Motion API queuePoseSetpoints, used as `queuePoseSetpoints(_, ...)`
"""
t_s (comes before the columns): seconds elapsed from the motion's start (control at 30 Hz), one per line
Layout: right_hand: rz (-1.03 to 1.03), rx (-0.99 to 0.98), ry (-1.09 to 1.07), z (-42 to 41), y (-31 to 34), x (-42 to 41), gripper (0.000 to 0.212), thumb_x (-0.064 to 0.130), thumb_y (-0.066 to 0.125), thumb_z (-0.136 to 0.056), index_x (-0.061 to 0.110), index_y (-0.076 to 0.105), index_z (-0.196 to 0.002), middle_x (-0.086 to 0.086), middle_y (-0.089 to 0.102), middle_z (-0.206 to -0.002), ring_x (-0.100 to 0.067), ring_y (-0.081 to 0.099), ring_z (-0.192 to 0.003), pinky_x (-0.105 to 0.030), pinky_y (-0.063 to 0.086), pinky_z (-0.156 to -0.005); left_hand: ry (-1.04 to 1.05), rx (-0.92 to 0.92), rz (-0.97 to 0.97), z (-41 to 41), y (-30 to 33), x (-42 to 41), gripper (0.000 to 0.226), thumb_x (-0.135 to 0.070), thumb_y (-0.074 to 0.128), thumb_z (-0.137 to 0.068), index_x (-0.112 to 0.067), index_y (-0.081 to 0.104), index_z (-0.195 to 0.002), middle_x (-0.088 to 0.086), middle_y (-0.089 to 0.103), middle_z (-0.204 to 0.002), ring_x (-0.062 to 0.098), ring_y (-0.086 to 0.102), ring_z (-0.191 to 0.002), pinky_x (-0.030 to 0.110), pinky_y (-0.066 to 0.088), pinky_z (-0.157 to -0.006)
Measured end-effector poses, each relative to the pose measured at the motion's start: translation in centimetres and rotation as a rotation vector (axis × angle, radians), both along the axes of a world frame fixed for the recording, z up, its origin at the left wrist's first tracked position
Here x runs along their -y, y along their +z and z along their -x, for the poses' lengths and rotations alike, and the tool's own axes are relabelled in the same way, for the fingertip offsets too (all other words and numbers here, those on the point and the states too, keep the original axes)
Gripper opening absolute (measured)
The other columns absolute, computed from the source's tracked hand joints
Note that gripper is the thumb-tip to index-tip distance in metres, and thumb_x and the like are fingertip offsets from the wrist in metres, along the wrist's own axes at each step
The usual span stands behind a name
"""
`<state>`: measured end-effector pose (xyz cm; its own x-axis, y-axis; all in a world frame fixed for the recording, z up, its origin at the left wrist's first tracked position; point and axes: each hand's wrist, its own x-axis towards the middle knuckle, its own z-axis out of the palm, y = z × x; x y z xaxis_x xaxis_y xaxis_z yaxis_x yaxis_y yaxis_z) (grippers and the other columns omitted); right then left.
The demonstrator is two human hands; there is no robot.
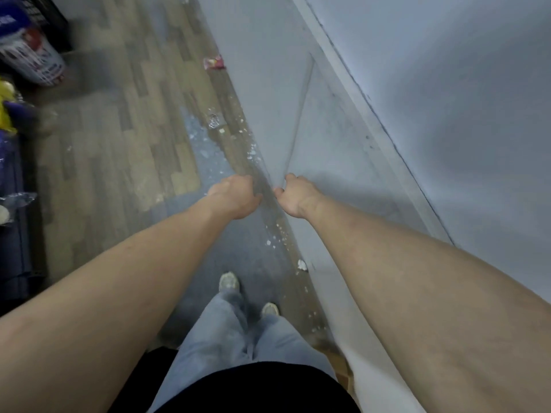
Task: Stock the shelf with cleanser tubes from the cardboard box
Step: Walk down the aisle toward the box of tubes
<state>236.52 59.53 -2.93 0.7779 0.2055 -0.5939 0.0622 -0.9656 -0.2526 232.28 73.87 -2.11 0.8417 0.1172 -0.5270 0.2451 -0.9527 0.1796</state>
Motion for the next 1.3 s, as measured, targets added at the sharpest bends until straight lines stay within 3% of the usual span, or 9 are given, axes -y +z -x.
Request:
queuePoseSetpoints(0.3, 0.034, 0.021, 0.131, -9.0, -0.5, -11.7, 0.059, 0.047, 0.033, -0.103, 0.013, 0.031, -0.151, -0.014, 0.038, -0.15, -0.036, 0.04, -0.135, -0.045, 0.038, -0.108, 0.112, 0.015, 0.036, -8.1, -0.9, -11.0, 0.051, -0.042, 0.046, -0.097, -0.012, 0.048, -0.138, 0.011, 0.052, -0.138, 0.031, 0.051, -0.124, 0.038, 0.043, -0.093)
queuePoseSetpoints(0.67, 0.016, 0.055, 0.239, -20.3, 1.8, -26.7, 0.058, 0.046, 0.034, -0.103, 0.013, 0.031, -0.151, -0.012, 0.036, -0.152, -0.034, 0.038, -0.138, -0.043, 0.035, -0.111, 0.246, 0.032, 0.049, -17.5, -0.2, -25.9, 0.055, -0.043, 0.046, -0.097, -0.012, 0.045, -0.142, 0.012, 0.05, -0.141, 0.032, 0.046, -0.13, 0.043, 0.042, -0.104)
queuePoseSetpoints(0.9, 0.001, 0.067, 0.359, -27.9, 2.1, -35.5, 0.059, 0.046, 0.034, -0.103, 0.011, 0.032, -0.15, -0.014, 0.039, -0.151, -0.036, 0.04, -0.137, -0.044, 0.036, -0.11, 0.354, 0.008, 0.021, -23.0, -0.1, -34.0, 0.055, -0.045, 0.046, -0.095, -0.016, 0.047, -0.142, 0.011, 0.053, -0.14, 0.031, 0.049, -0.129, 0.038, 0.043, -0.101)
queuePoseSetpoints(1.3, -0.028, 0.061, 0.642, -42.6, 1.7, -52.9, 0.059, 0.048, 0.035, -0.101, 0.008, 0.037, -0.145, -0.02, 0.041, -0.147, -0.038, 0.041, -0.135, -0.046, 0.035, -0.111, 0.722, 0.026, 0.017, -32.7, 1.9, -47.0, 0.053, -0.041, 0.048, -0.097, -0.013, 0.046, -0.142, 0.012, 0.049, -0.144, 0.029, 0.047, -0.131, 0.034, 0.04, -0.102)
